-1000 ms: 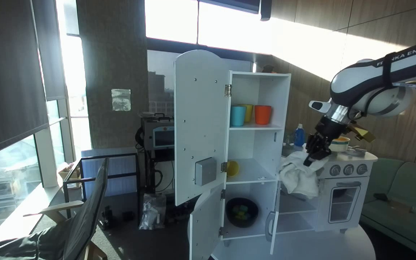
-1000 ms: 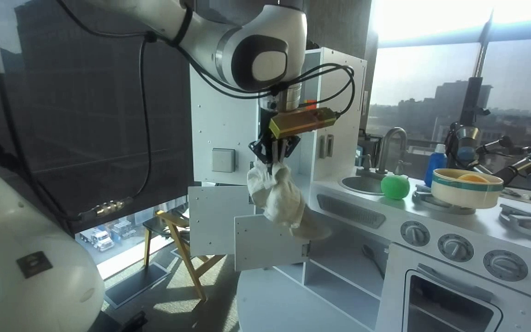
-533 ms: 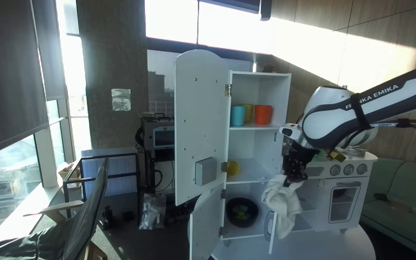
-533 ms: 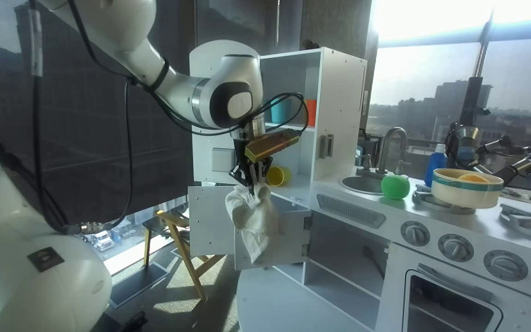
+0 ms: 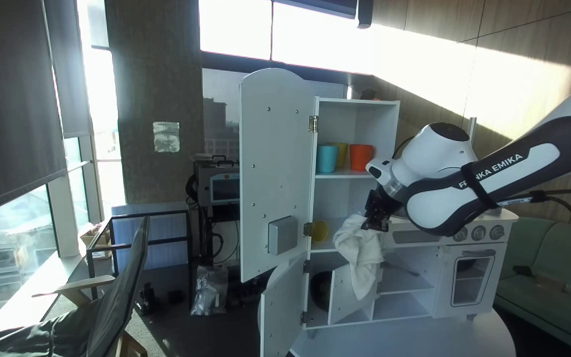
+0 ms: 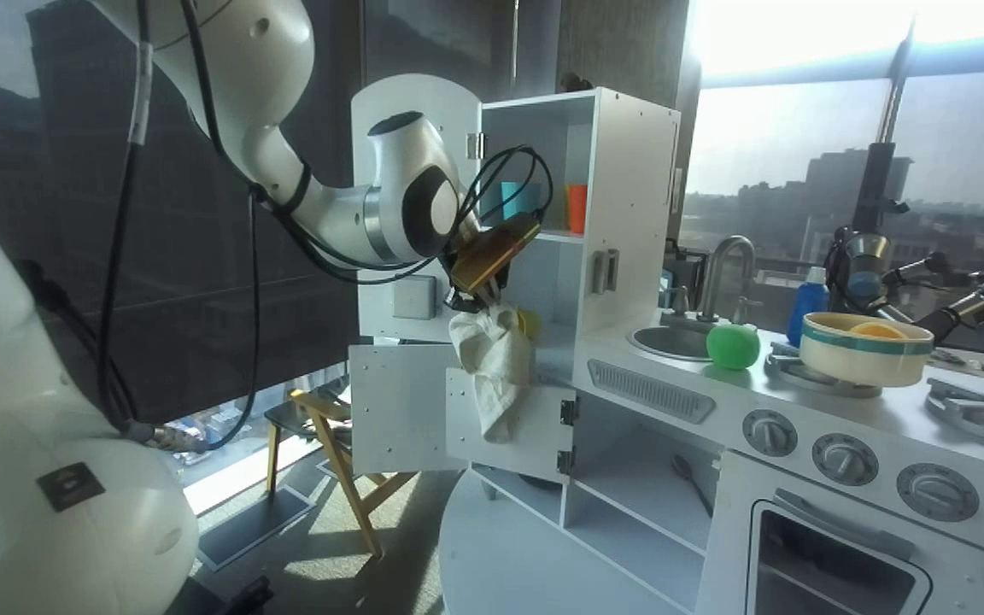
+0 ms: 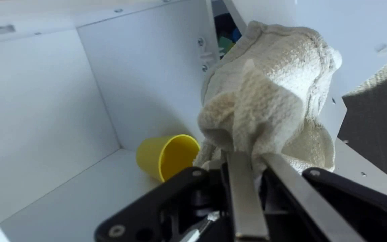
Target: Use the white towel to wipe the sink.
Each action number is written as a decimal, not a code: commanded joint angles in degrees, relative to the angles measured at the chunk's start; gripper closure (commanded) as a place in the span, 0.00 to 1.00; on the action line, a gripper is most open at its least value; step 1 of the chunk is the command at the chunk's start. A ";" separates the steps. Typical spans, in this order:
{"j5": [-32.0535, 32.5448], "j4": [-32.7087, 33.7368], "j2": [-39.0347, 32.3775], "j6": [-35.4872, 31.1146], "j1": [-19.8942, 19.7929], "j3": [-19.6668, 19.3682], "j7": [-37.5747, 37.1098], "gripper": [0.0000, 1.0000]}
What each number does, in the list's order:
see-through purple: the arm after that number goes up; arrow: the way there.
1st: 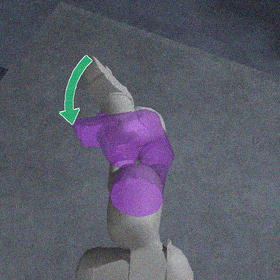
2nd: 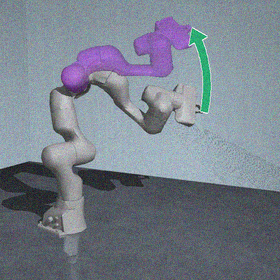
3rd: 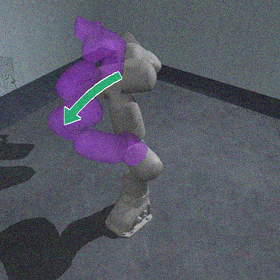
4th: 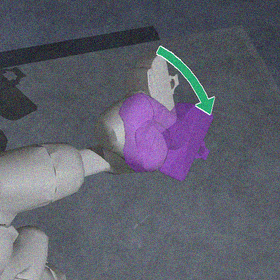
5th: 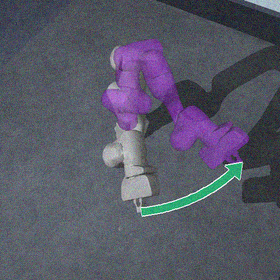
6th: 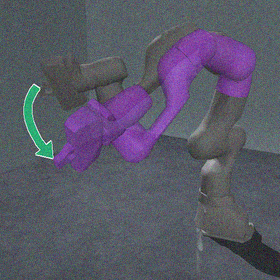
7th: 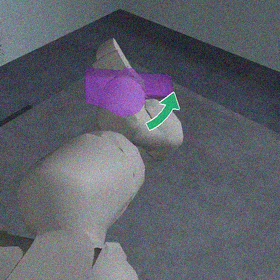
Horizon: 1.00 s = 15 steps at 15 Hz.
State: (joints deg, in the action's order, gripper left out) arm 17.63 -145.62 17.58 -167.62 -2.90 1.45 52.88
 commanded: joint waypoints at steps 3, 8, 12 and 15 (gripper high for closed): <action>15.57 7.28 -4.51 -8.23 -16.46 8.94 -17.00 0.97; 28.24 17.10 -10.53 -6.70 -26.12 16.23 -29.20 0.97; 33.74 22.42 -16.90 -2.71 -26.50 18.56 -34.02 0.97; 34.80 23.90 -20.06 -0.53 -25.65 18.79 -35.05 0.97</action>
State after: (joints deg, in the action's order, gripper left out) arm 50.24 -129.26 3.92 -169.67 -28.60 19.23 19.08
